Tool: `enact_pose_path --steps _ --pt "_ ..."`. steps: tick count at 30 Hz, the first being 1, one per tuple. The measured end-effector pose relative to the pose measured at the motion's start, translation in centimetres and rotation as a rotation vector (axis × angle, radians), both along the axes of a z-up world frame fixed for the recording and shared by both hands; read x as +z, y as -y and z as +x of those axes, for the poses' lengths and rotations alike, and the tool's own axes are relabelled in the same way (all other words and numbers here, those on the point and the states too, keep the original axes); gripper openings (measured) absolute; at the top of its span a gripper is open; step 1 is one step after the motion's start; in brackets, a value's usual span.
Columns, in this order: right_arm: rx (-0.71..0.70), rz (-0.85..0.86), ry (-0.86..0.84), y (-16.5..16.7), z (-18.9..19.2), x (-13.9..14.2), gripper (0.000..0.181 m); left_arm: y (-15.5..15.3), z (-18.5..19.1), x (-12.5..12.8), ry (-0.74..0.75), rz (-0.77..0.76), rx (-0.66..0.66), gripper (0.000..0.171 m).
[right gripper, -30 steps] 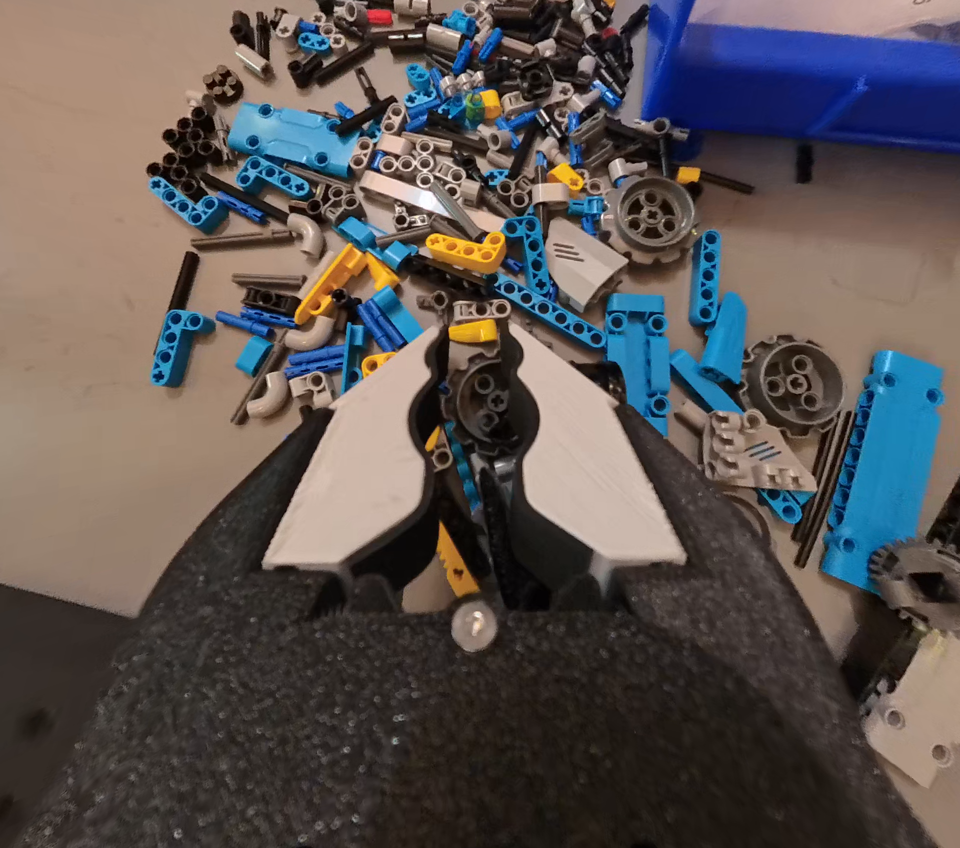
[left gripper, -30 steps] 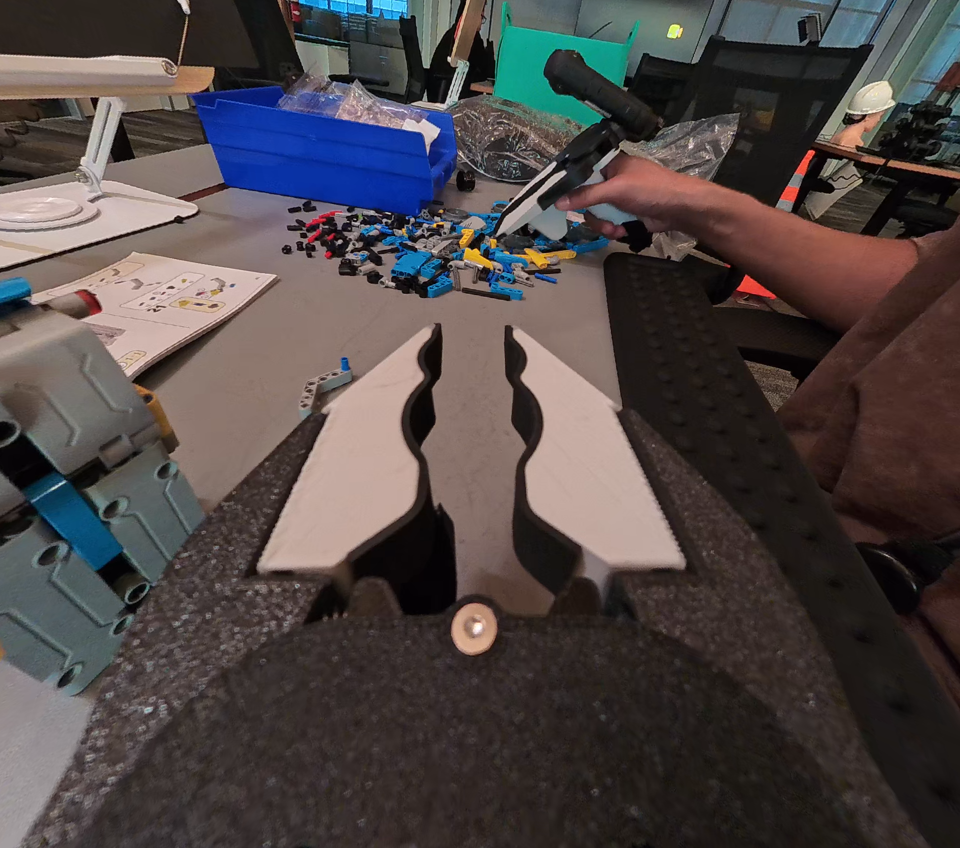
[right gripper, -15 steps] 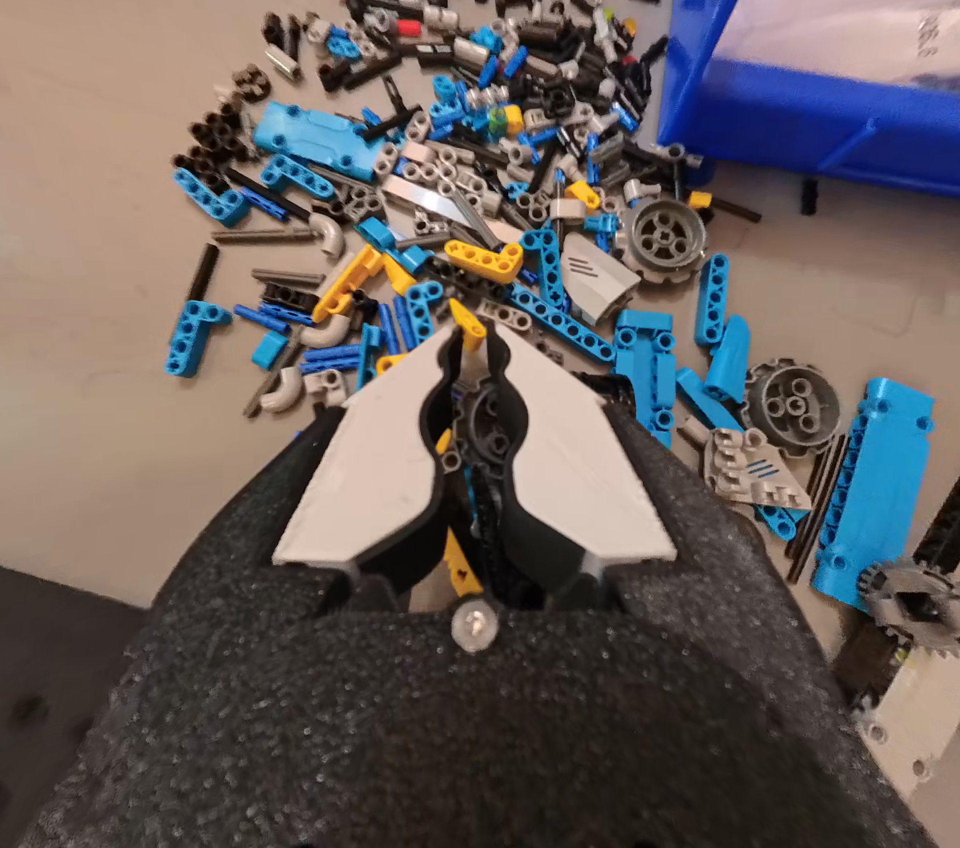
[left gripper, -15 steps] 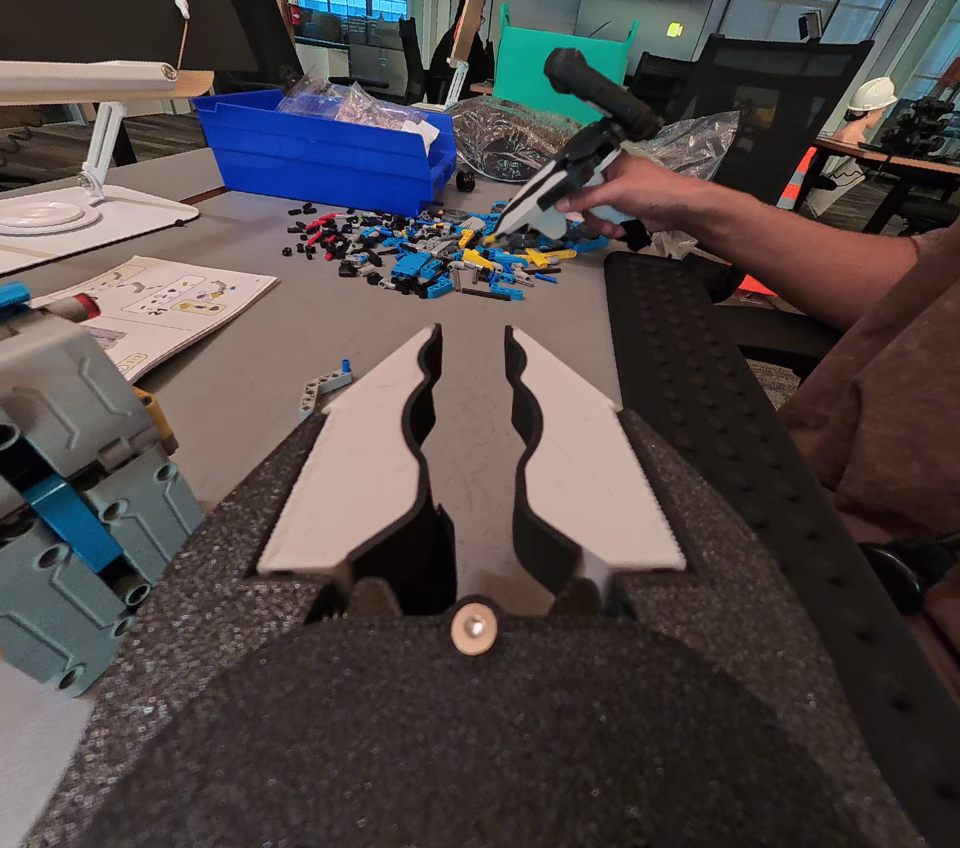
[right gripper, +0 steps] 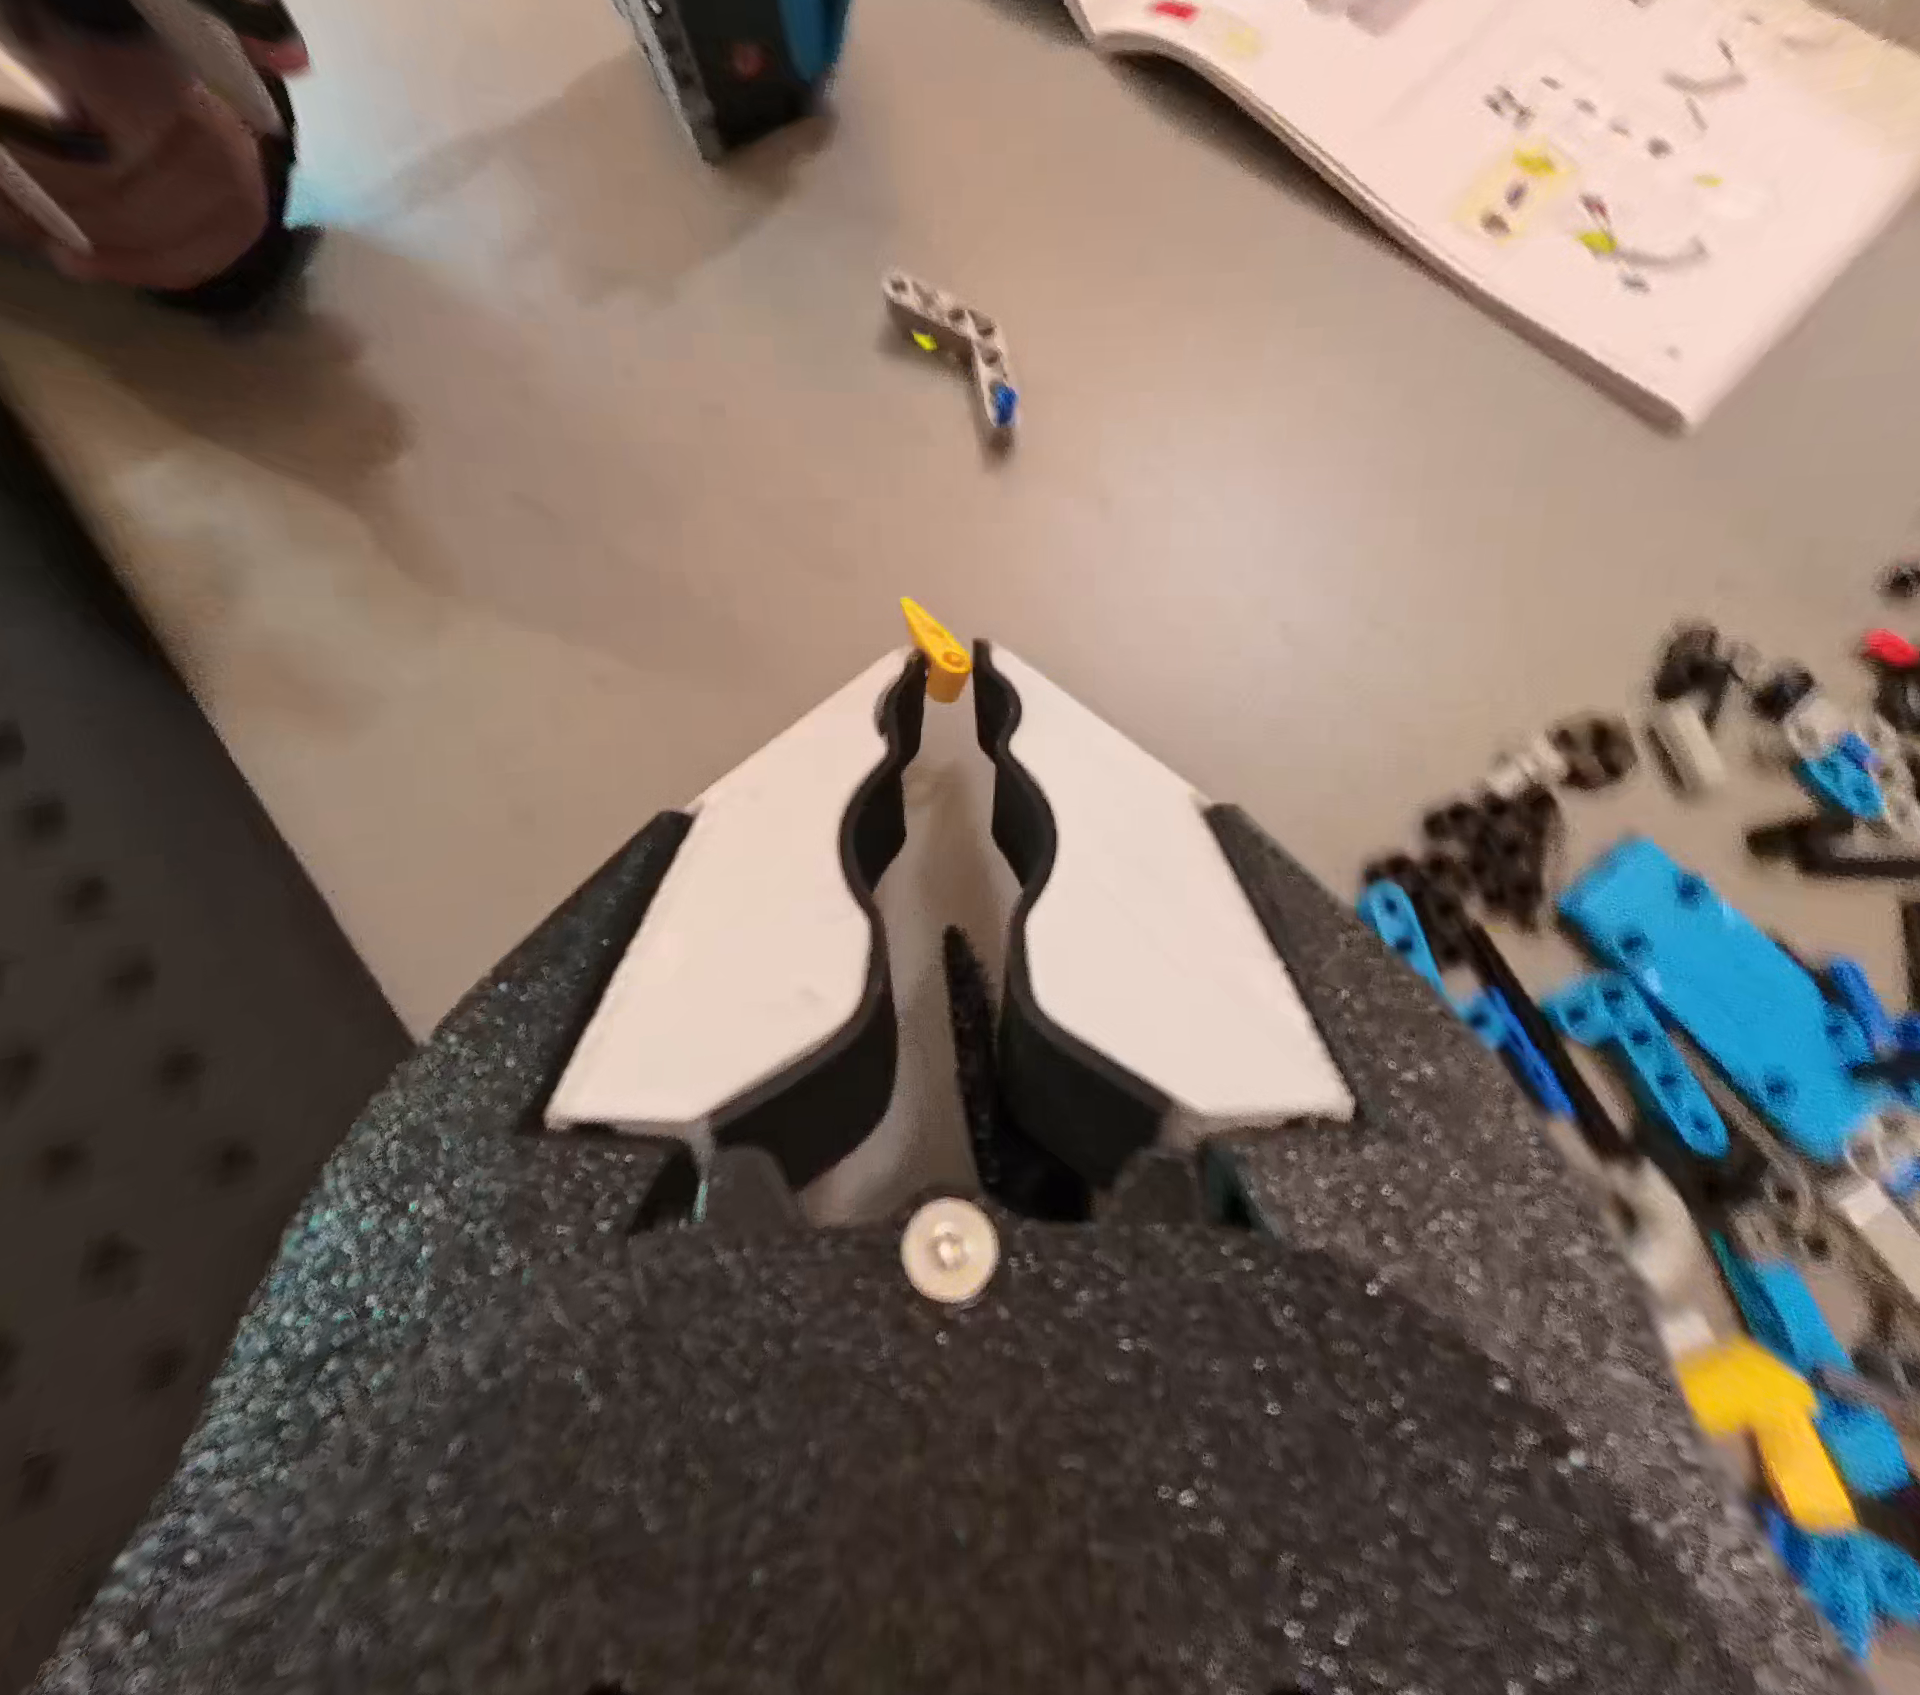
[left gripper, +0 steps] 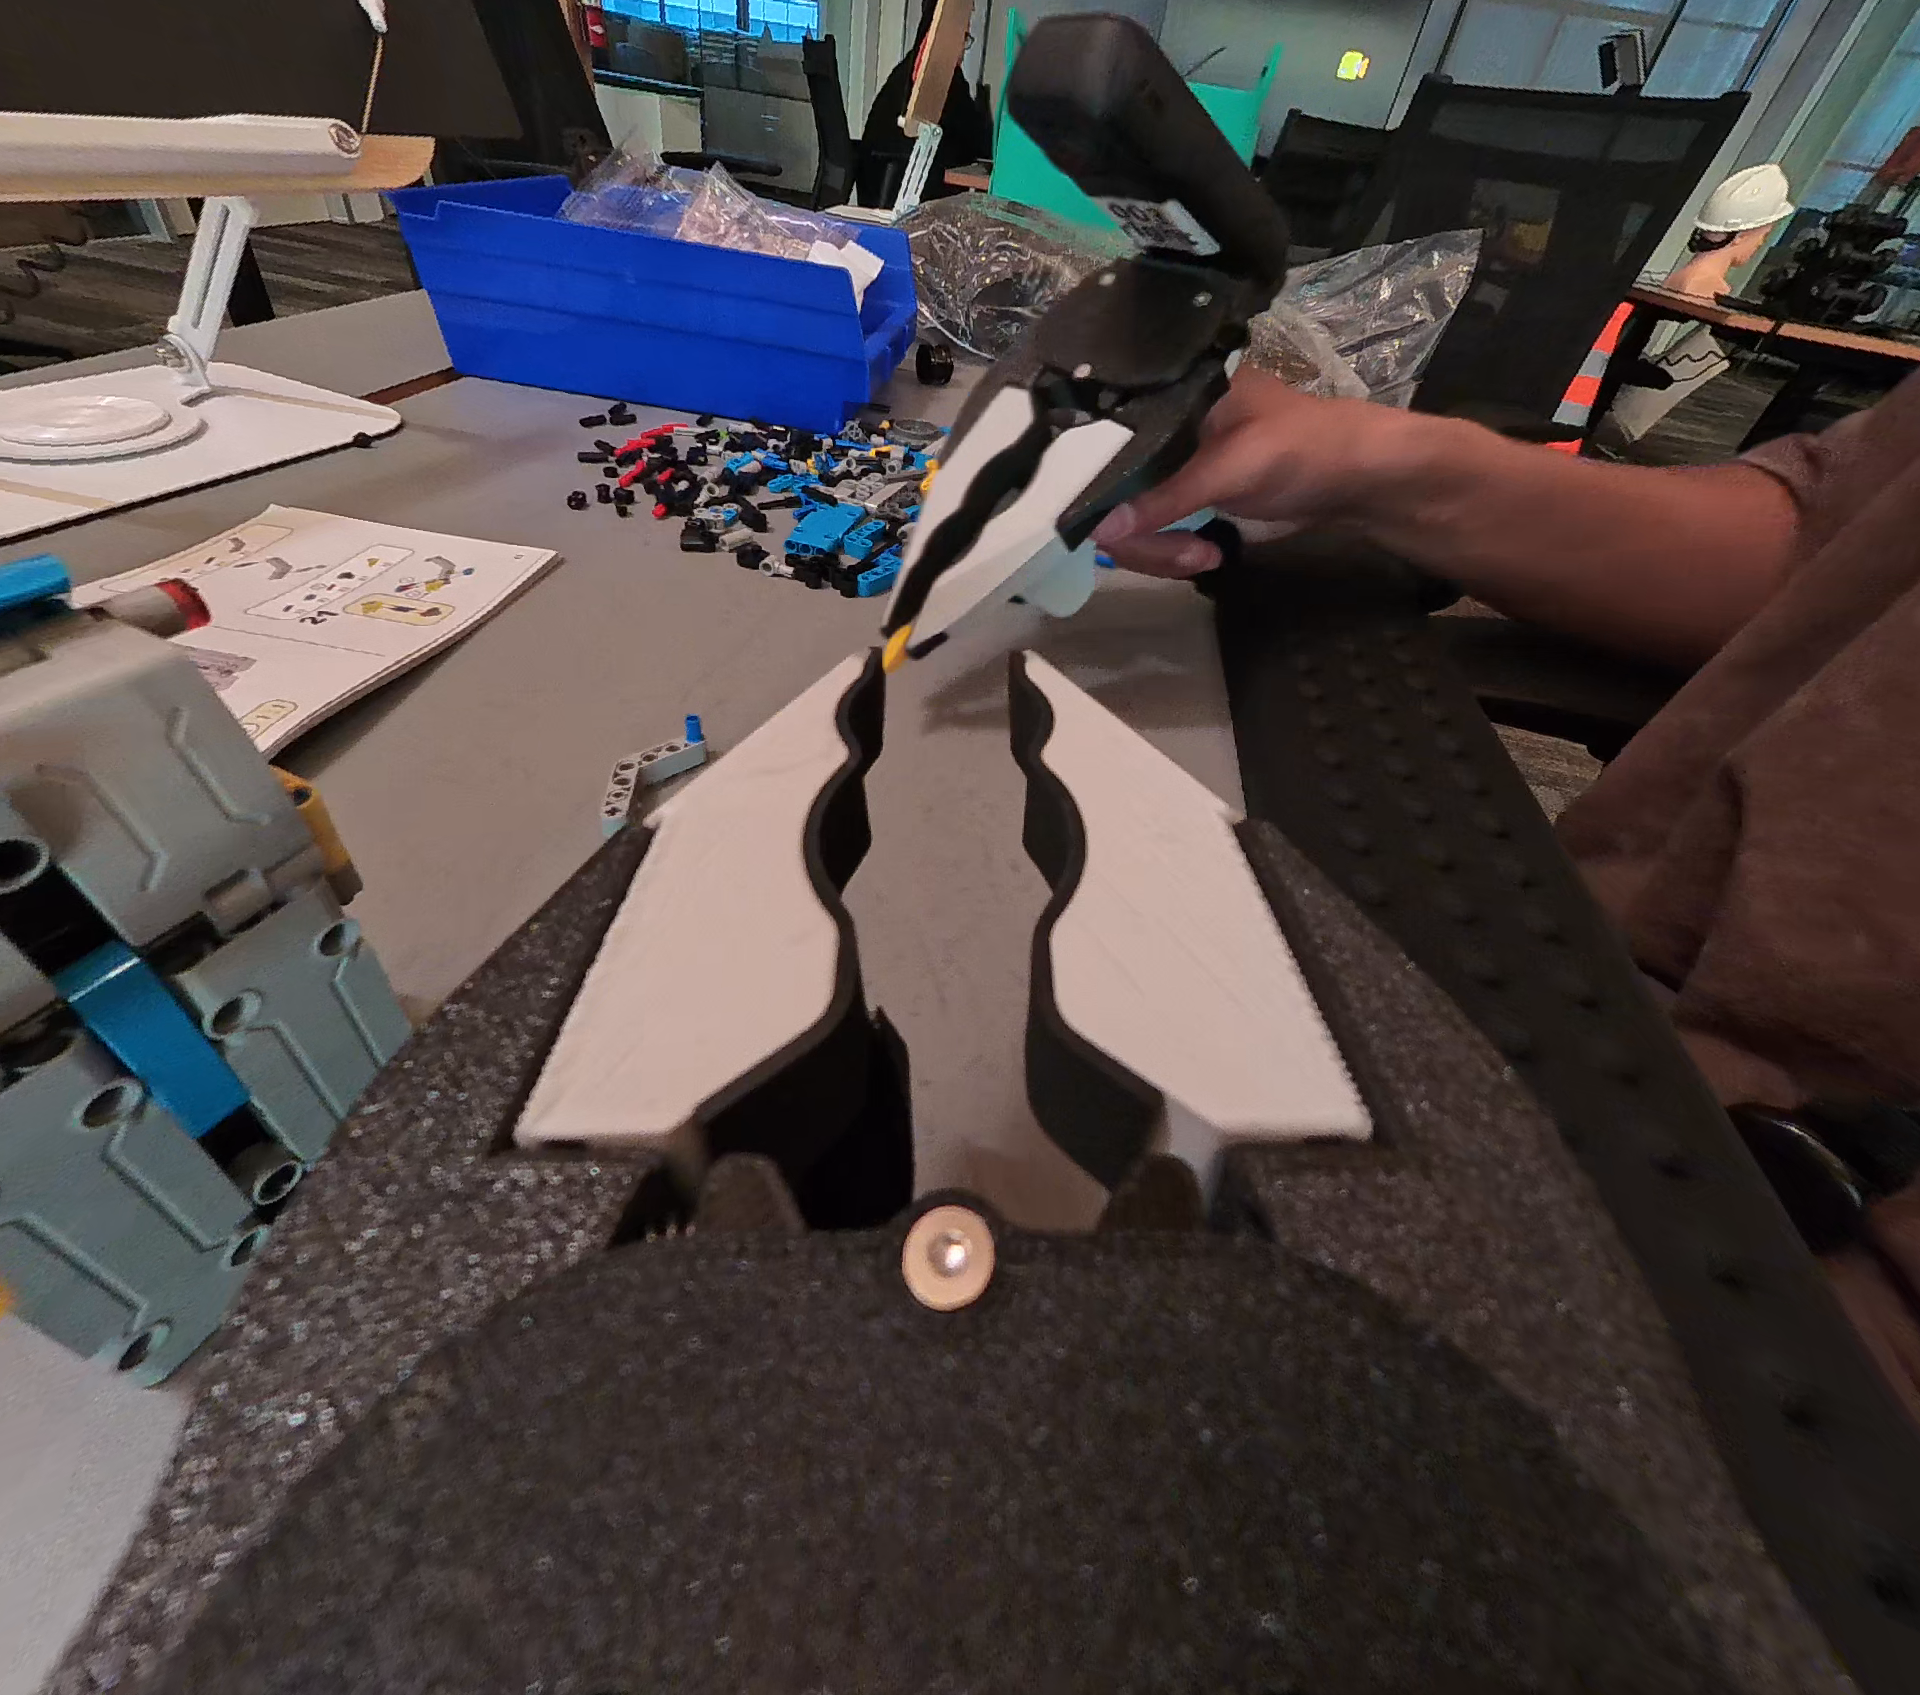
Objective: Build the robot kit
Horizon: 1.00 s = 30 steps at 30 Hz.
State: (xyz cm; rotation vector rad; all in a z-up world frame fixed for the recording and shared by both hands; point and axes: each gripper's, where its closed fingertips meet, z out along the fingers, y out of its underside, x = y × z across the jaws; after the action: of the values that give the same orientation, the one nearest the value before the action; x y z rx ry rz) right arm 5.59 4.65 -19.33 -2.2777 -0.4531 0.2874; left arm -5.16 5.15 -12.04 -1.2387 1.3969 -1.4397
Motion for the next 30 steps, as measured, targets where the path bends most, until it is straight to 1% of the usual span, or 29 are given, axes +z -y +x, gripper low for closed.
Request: enact_pose_path --steps 1,3,5,7,9,11,13,14,16,19,22,23,25,27,30 --pt "0.019 -0.01 -0.018 -0.5 -0.8 -0.1 0.009 0.0 0.0 0.0 -0.001 0.003 0.0 0.024" --pt "0.046 -0.052 -0.018 -0.9 -1.8 -1.2 0.009 0.1 0.0 0.0 0.0 0.008 -0.001 0.024" --pt "0.029 -0.072 0.032 -0.8 -1.6 -2.4 0.009 0.1 0.0 0.0 0.002 0.012 0.0 0.024" --pt "-0.014 -0.091 0.045 0.0 -0.4 -2.5 0.015 0.1 0.0 0.0 0.002 0.014 -0.001 0.024" --pt "-0.102 -0.058 0.035 0.9 3.0 -0.9 0.016 0.1 -0.1 0.0 0.003 0.012 -0.001 0.024" --pt "-0.218 -0.016 0.027 2.5 8.0 0.6 0.015 0.1 0.0 0.0 0.002 0.008 -0.001 0.024" --pt "-0.331 -0.016 0.057 4.6 13.1 0.3 0.015 0.1 0.0 0.0 0.0 0.004 -0.002 0.024" --pt "-0.363 -0.033 0.068 5.7 14.8 -0.3 0.015 0.1 0.0 0.0 -0.002 0.002 -0.003 0.024" --pt "-0.395 -0.041 0.066 6.9 16.6 -0.8 0.015 0.0 0.0 -0.1 -0.005 -0.004 -0.004 0.024" --pt "-0.43 -0.02 0.05 6.9 17.7 -0.2 0.014 0.0 0.0 -0.1 -0.006 -0.01 -0.004 0.024" --pt "-0.434 -0.069 0.155 7.3 18.7 -1.4 0.014 0.0 0.0 0.0 -0.004 -0.003 -0.003 0.024" --pt "-0.432 -0.074 0.167 7.2 18.7 -1.6 0.014 0.1 0.0 -0.1 -0.004 0.001 -0.004 0.024" --pt "-0.427 -0.09 0.162 7.1 18.5 -2.2 0.015 0.1 0.0 -0.1 -0.004 0.005 -0.004 0.024" --pt "-0.428 -0.107 0.192 7.1 18.7 -2.6 0.015 0.1 0.0 0.0 -0.003 0.003 -0.004 0.024" --pt "-0.428 -0.112 0.181 7.0 18.7 -2.7 0.014 0.1 0.0 0.0 -0.001 0.0 -0.004 0.024"
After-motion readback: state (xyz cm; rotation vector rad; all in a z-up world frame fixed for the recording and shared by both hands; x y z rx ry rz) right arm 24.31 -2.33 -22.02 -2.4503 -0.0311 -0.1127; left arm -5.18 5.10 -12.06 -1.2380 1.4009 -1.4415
